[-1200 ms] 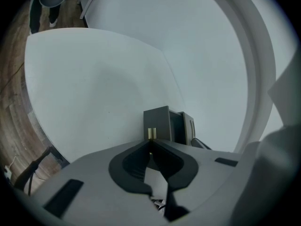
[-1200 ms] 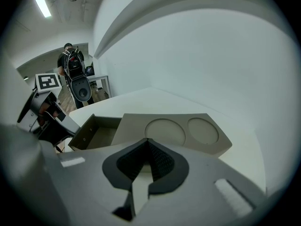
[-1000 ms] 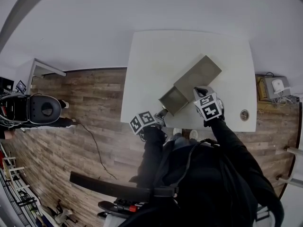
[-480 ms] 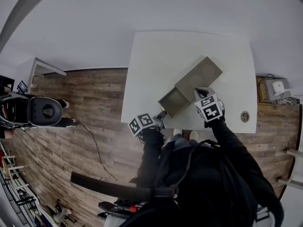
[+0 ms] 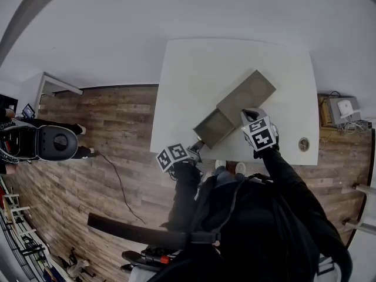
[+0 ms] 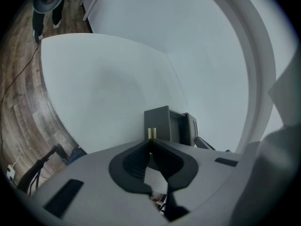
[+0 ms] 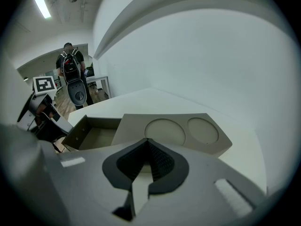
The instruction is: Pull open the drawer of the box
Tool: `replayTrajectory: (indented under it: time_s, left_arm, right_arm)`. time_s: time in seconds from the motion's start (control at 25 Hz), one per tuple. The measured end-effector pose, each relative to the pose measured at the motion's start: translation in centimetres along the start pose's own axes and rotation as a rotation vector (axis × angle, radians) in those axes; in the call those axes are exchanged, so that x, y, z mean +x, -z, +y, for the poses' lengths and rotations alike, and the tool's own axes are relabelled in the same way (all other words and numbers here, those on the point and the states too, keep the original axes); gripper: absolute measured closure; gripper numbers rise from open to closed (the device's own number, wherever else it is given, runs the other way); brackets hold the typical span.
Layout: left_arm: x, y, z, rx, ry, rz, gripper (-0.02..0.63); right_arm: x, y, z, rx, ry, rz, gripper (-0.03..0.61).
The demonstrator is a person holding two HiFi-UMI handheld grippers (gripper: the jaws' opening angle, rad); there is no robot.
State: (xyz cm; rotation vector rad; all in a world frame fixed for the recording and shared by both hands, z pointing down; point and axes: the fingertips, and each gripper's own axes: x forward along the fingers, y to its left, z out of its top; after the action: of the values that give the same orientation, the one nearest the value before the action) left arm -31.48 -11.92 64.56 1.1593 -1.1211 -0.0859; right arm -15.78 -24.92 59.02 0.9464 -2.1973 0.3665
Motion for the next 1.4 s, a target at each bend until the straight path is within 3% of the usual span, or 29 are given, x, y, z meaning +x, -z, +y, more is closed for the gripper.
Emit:
replayTrajectory:
  time_s: [1.4]
  left_arm:
    - [-0.9, -0.5, 1.4, 0.004, -0.048, -0.002, 0.589]
  right_arm:
    - [0.5, -0.2, -0.3, 0.000, 0.008, -0.014, 0.588]
